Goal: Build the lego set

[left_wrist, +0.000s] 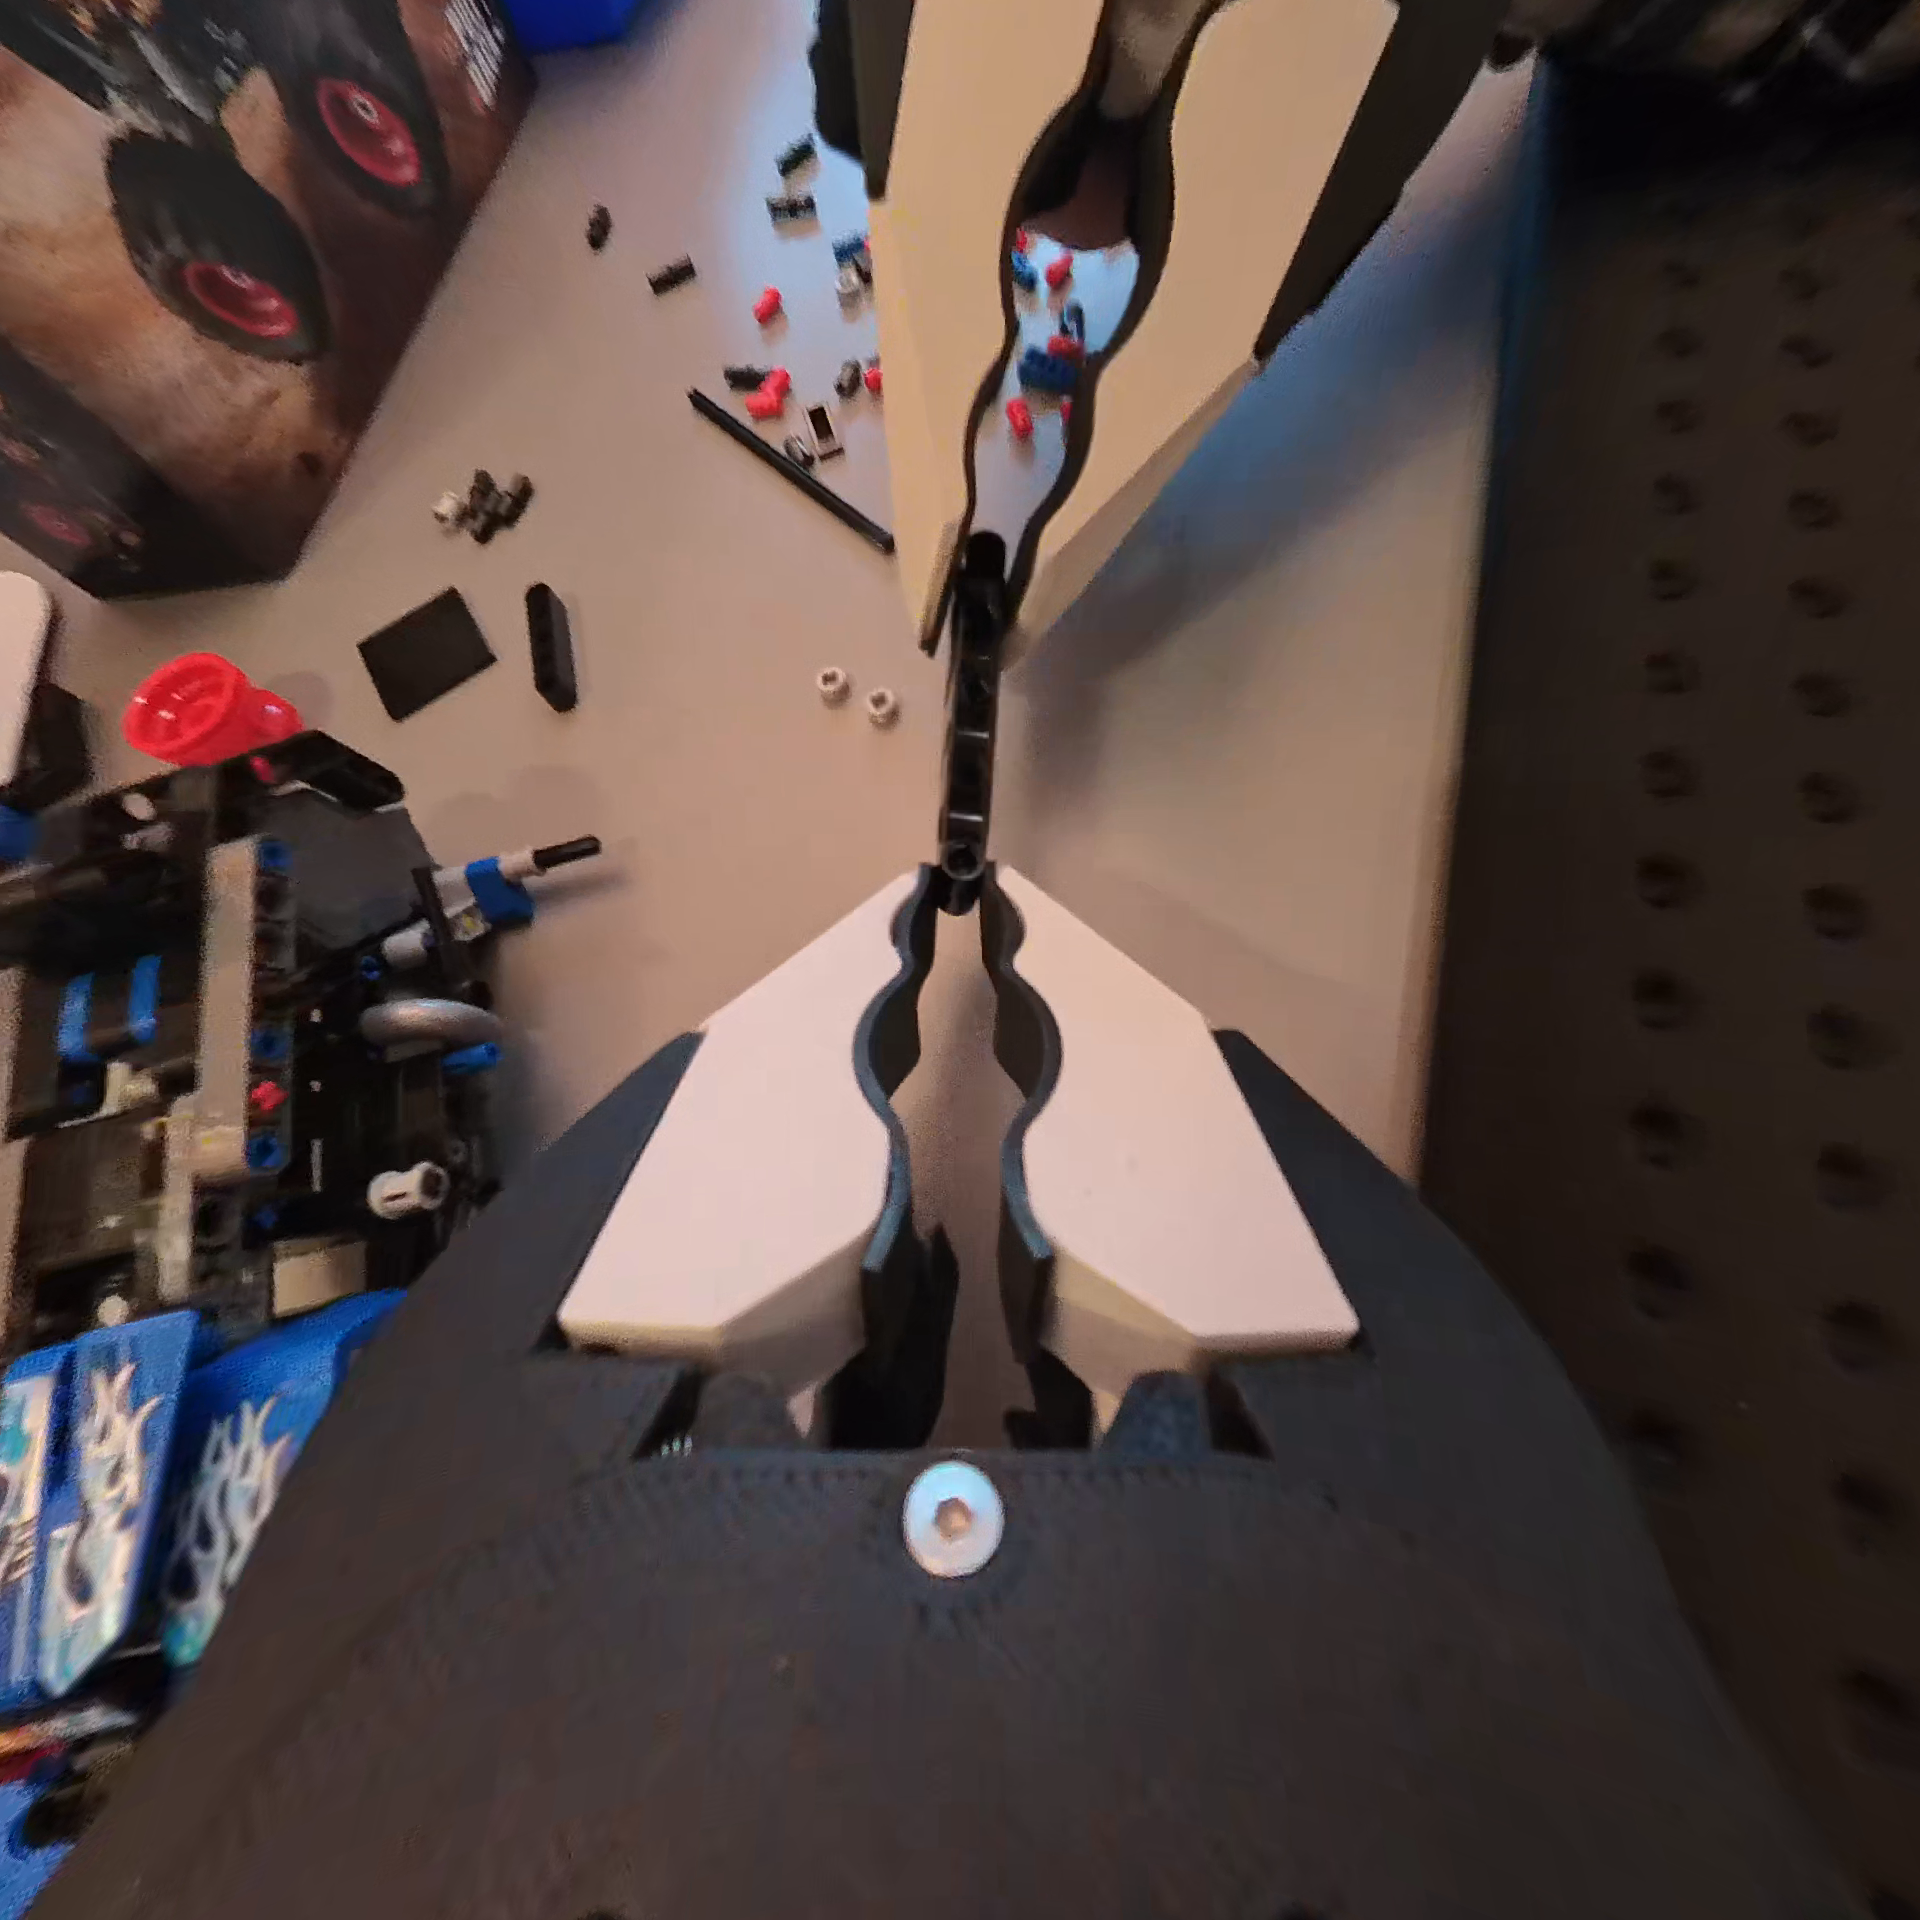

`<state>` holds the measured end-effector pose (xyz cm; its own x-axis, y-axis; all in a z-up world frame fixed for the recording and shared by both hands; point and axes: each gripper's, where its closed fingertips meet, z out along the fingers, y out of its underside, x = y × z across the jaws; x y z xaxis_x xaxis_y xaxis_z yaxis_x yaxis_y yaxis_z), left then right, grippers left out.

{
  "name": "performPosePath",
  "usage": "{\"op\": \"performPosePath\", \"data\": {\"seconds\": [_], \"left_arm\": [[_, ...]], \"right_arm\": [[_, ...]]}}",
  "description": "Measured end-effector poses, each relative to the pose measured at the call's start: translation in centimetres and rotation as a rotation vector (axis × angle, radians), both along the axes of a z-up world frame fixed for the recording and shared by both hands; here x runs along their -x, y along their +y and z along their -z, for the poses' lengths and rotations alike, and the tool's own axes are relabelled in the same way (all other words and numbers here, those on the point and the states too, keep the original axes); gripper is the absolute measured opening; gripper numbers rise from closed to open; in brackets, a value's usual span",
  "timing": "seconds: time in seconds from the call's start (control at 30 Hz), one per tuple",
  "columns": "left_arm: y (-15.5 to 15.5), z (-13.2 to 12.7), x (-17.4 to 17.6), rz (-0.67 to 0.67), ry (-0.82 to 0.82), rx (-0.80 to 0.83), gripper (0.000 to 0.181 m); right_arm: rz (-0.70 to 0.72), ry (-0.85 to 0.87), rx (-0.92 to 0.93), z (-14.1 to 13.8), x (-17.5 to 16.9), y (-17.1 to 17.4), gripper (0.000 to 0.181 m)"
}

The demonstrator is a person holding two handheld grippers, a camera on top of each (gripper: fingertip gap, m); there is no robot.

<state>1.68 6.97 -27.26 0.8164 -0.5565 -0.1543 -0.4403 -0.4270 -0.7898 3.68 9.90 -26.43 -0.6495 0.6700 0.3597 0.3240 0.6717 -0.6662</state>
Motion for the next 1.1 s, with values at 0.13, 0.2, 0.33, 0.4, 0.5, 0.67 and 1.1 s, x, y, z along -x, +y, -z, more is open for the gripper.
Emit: {"op": "performPosePath", "data": {"seconds": [0.13,0.2,0.33,0.4,0.5,0.67,1.1], "left_arm": [[-0.6,1.7,0.1,0.007,0.037,0.087,0.006],[-0.7,1.9,0.2,0.007,0.038,0.104,0.006],[-0.8,2.1,0.2,0.004,0.01,0.128,0.006],[-0.9,2.0,0.2,0.006,0.01,0.128,0.007],[-0.5,1.8,0.8,-0.022,0.045,0.097,0.02],[-0.7,1.8,0.5,0.003,0.058,0.091,0.01],[-0.7,1.9,1.0,-0.028,0.04,0.114,0.025]], "right_arm": [[0.015,-0.046,0.016,0.6,-0.2,0.3,0.009],[0.009,-0.056,0.017,0.7,-0.4,0.3,0.006],[0.009,-0.076,0.025,1.1,-0.4,0.2,0.006],[0.011,-0.086,0.035,1.1,-0.4,0.1,0.006],[0.017,-0.078,0.007,1.2,-0.3,0.4,0.006],[0.027,-0.09,-0.009,1.6,-0.2,0.5,0.006],[0.155,-0.026,0.106,-1.4,-0.7,3.9,0.016]]}}
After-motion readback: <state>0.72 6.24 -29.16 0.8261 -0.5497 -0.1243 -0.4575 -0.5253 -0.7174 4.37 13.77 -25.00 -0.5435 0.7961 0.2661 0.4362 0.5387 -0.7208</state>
